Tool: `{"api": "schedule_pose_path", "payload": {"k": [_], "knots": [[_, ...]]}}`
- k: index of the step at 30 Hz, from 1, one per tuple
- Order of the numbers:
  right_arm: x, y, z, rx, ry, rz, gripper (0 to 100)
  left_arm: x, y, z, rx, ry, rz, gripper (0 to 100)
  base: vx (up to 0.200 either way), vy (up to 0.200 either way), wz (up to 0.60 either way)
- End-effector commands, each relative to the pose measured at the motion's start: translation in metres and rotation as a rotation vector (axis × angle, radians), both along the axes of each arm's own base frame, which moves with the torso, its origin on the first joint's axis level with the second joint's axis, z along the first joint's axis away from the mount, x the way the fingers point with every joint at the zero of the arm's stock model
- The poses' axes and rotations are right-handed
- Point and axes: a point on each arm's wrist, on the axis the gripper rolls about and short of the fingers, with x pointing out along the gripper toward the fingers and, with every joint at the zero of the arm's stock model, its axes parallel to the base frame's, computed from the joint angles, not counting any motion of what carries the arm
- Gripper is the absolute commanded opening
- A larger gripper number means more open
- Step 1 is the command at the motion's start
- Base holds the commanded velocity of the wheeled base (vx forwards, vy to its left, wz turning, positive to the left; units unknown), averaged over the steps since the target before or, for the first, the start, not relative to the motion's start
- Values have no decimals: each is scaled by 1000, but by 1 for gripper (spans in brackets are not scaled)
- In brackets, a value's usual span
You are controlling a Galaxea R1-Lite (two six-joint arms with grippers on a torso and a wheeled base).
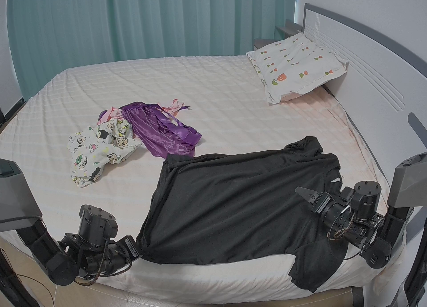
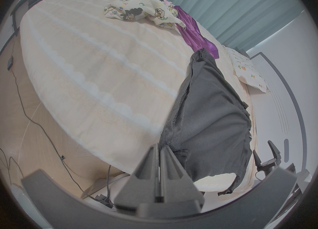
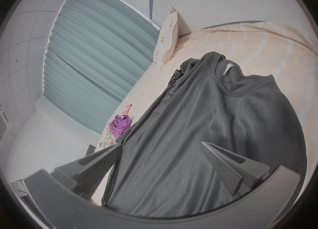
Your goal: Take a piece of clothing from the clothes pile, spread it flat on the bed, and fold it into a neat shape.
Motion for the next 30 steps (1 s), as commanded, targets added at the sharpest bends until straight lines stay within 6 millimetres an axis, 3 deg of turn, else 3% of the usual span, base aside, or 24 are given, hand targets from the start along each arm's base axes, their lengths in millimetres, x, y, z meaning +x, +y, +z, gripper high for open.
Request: {"api": "schedule_pose_path", "payload": {"k": [1, 10, 11, 20, 25, 30], "knots": [[0, 0, 2, 5, -12, -1, 100, 1, 5, -1, 4, 6, 19, 0, 0, 0, 0], [0, 0, 1, 4, -10, 1, 100, -5, 13, -5, 41, 29, 3, 0, 0, 0, 0], [0, 0, 1, 4, -10, 1, 100, -5, 13, -5, 41, 29, 3, 100, 0, 0, 0], [1, -2, 2, 5, -12, -5, 100, -2, 18, -2, 32, 13, 33, 100, 0, 0, 0], [1, -1, 2, 5, -12, -4, 100, 17, 15, 7, -2, -61, 55, 100, 0, 0, 0], [0, -1, 1, 4, -9, -1, 100, 58, 1, 33, -57, -211, 57, 100, 0, 0, 0]]}}
